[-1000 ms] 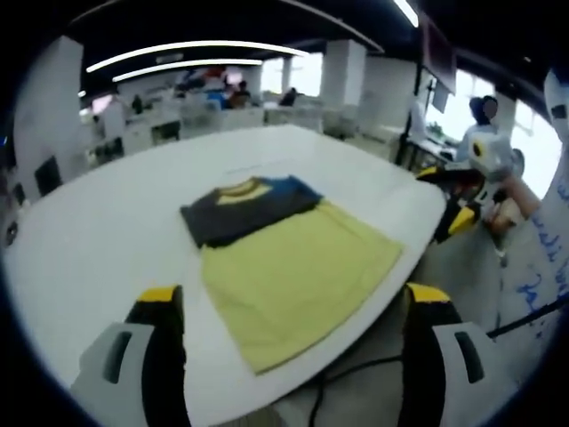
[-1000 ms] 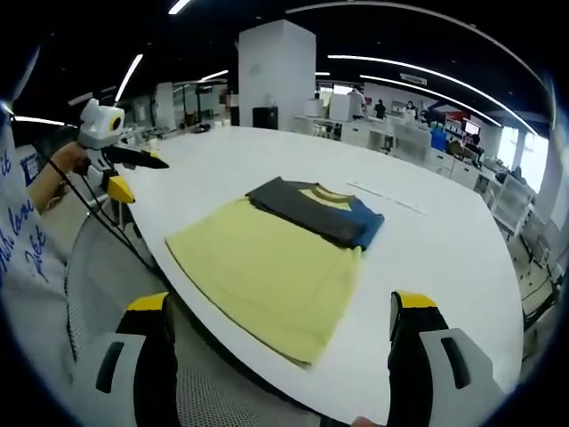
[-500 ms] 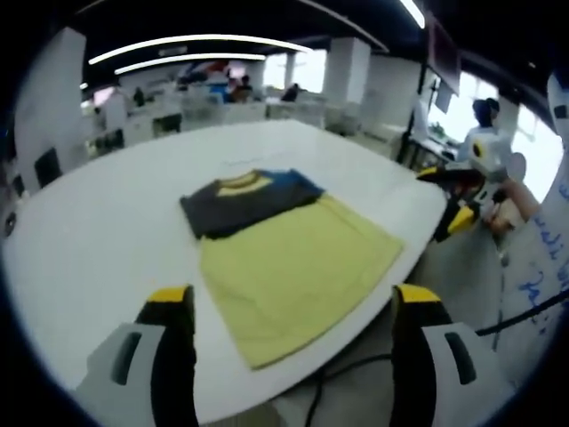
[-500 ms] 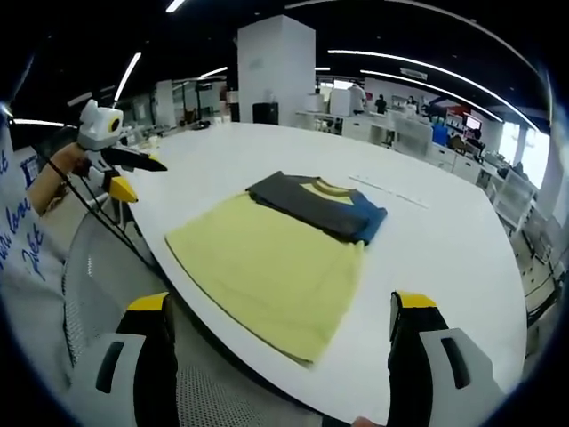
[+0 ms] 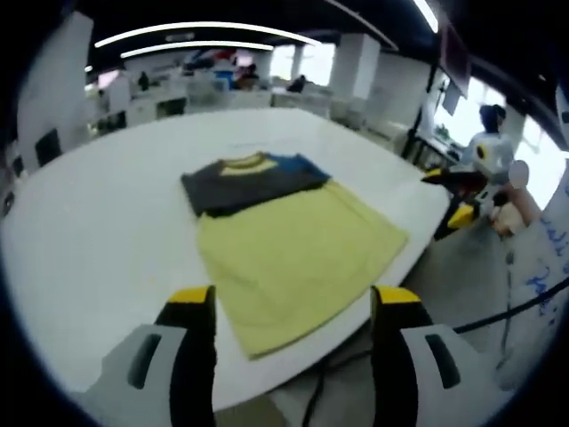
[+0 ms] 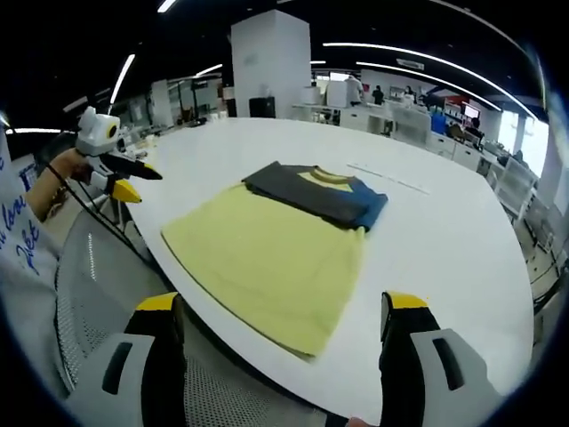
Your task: Fold the garment on the visible template until the final outline fits inside the template.
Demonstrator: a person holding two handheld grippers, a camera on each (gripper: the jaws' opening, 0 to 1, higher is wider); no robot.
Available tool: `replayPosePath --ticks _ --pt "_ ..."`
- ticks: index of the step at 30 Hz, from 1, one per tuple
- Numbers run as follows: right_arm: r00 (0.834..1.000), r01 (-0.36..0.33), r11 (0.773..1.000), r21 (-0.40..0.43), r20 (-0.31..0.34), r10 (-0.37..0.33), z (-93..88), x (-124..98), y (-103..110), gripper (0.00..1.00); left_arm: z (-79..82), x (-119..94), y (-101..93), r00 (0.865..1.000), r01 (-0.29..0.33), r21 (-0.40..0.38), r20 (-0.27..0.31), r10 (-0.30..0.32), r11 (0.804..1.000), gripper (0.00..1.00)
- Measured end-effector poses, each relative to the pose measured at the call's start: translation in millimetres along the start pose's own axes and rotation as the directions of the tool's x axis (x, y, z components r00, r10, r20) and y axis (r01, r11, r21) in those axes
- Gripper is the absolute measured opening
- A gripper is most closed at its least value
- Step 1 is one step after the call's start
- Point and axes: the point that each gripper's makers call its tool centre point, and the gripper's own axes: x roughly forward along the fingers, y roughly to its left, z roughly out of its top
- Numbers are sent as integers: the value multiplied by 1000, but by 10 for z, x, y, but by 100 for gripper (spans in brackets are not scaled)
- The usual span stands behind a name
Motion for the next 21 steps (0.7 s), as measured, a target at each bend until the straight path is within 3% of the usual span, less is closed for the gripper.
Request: replayPosePath --ticks 3,6,9,13,18,21 --pt "1000 1 1000 9 -9 -1 -45 21 -13 88 -123 25 124 996 -60 19 -58 61 998 62" --pt "1000 1 1000 18 -11 -1 -76 38 -23 85 -248 64 124 994 -45 15 -103 47 999 58" --pt "1000 -13 999 32 -15 14 -108 58 -11 81 -287 95 101 995 -21 -31 -100 17 999 45" --pt "999 -26 999 45 -22 27 -153 92 17 77 -328 136 159 995 -36 -45 -96 31 998 46" --pt "999 -21 998 56 -36 23 -219 136 -4 76 -373 165 185 994 -37 -76 -110 29 996 40" --pt "998 -12 999 52 -61 15 -278 158 -24 72 -506 172 296 977 -102 -22 -188 97 995 40"
